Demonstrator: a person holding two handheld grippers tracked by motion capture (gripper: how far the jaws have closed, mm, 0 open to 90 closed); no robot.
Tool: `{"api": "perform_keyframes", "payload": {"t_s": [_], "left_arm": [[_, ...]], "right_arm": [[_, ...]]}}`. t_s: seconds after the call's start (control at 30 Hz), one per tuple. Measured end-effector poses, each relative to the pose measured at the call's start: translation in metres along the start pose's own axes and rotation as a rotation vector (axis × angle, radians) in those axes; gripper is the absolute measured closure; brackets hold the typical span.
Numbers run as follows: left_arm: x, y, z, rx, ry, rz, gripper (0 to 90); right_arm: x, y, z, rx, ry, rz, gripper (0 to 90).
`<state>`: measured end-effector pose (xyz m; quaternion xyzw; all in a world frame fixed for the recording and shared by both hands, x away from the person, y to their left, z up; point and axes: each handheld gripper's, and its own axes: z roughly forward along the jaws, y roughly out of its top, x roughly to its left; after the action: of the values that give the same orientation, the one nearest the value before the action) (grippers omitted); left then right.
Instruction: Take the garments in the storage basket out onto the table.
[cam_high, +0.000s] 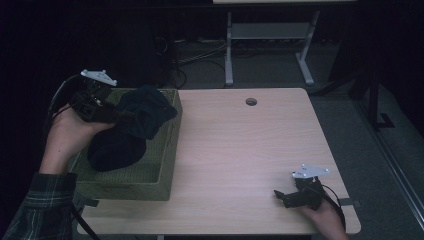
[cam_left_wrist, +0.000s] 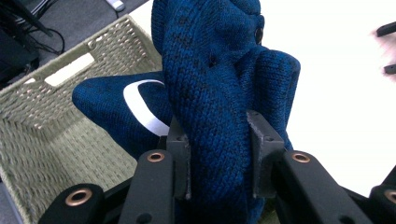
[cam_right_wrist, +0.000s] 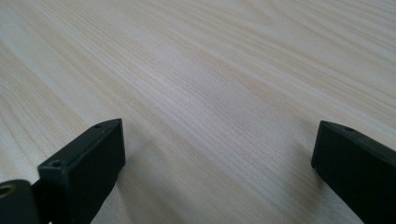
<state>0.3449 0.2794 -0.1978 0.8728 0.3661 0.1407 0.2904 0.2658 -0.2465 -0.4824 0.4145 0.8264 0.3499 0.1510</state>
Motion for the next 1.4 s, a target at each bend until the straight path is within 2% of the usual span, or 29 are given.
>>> {"api": "perform_keyframes", "payload": {"t_s": [0.3,0.7,0.83,1.3,1.4], "left_arm": [[-0.017,0.025,-0.004,-0.011,-0.030,0.032,66.8],[-0.039,0.050,0.000,-0.025,-0.086,0.074,66.9],[-0.047,0.059,0.005,-0.040,-0.112,0.088,66.9],[-0.075,0.088,0.033,-0.040,-0.180,0.135,66.9],[-0.086,0.096,0.043,-0.046,-0.199,0.150,66.9]], "right_arm": [[0.000,0.000,0.000,0.000,-0.002,-0.002,2.4],[0.000,0.000,0.000,0.001,0.000,-0.002,2.4],[0.000,0.000,0.000,0.000,0.000,-0.002,2.5],[0.000,0.000,0.000,0.001,-0.001,-0.003,2.4],[0.000,0.000,0.000,0.002,-0.001,-0.004,2.4]]}}
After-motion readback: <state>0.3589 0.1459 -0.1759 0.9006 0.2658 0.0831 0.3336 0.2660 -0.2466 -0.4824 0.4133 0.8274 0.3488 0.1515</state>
